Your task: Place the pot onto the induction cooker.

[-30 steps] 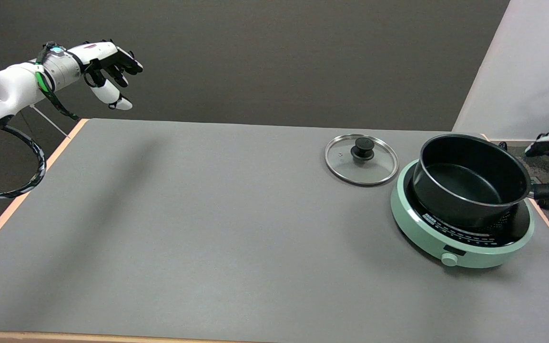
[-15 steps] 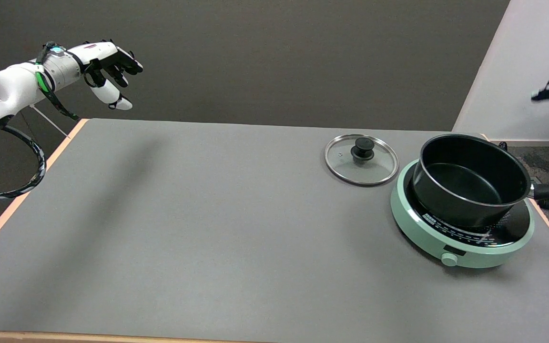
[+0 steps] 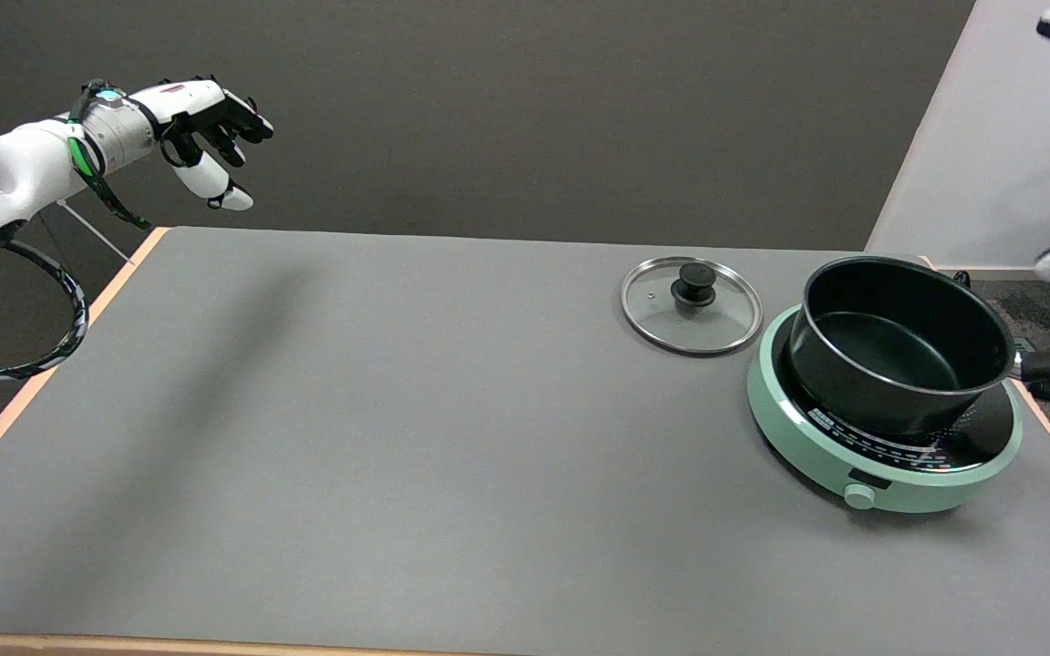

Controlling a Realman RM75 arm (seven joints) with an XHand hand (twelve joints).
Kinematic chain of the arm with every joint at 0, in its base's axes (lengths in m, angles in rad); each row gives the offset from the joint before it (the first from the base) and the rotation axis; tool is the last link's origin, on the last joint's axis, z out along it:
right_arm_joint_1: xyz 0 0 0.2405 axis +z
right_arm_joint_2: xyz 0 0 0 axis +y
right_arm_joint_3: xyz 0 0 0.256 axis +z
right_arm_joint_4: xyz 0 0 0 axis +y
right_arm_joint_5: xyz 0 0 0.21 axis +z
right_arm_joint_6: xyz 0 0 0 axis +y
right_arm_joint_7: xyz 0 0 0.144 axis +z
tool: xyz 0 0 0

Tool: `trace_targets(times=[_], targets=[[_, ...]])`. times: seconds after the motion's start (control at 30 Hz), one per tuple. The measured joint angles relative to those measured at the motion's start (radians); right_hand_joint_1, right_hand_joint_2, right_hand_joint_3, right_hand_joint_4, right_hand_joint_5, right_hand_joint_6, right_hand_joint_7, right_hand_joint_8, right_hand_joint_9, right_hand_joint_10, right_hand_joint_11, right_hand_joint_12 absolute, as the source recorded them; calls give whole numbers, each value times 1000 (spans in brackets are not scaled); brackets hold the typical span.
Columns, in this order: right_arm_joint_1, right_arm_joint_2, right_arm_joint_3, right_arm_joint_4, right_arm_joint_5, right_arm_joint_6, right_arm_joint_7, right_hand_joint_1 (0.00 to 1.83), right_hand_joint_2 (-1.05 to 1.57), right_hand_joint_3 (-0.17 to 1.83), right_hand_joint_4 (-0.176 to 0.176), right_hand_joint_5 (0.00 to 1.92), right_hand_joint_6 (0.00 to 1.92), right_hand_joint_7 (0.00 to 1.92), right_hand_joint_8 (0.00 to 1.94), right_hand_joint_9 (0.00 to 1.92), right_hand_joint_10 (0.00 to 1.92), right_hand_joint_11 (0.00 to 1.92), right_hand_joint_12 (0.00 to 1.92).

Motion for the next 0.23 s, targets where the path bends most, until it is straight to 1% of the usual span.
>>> trace_targets(times=[0.03,0.17,0.2,0.23], targets=[[6,5,-5,0,5,8,2,1255,-1004,1144,-98,108,108,108,108,108,108,108,108],[42,28,-33,3,27,41,8,1254,-985,1097,-84,81,81,81,81,81,81,81,81],[51,34,-40,3,30,48,9,1062,-440,1043,-45,208,121,187,118,150,146,90,246],[60,39,-47,4,33,54,10,751,444,958,17,419,190,367,182,271,257,110,519]])
